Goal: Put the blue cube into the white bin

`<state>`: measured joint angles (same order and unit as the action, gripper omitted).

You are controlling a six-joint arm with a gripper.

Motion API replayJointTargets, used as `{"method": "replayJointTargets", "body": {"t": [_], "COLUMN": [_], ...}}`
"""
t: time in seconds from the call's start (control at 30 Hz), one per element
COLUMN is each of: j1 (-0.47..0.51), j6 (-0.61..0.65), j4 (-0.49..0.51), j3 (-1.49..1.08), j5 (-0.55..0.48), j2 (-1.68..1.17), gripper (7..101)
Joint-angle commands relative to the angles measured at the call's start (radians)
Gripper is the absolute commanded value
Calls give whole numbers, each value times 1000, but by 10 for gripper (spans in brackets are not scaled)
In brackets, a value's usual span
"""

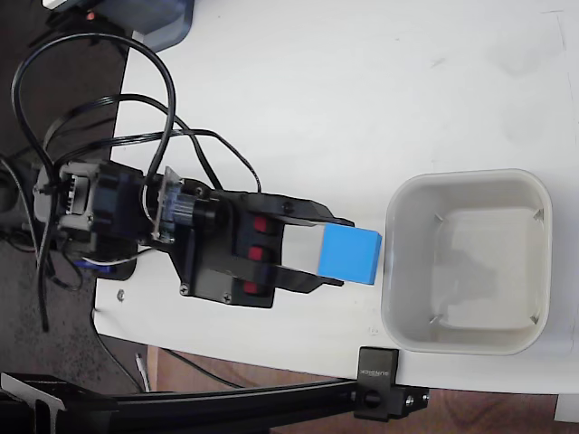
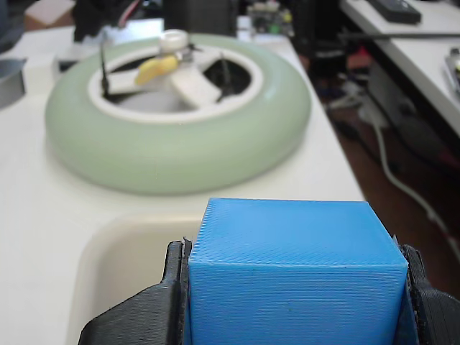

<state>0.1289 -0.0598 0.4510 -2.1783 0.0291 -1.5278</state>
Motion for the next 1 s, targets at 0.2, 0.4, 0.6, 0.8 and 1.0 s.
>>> {"method": "replayJointTargets", "body": {"t": [0.2,0.4,0.6,0.8,1.0], "j1": [5,-5,-2,8,18], "j6": [-20,-32,-49,-63,-52], "j4": [121,115,124,110,57], "j3": [181,324,422,433,348], "j5": [-49,-72,-92,-118,-137], "j2": [152,268,365,365,258], "gripper": [530,532,540,1000,1003]}}
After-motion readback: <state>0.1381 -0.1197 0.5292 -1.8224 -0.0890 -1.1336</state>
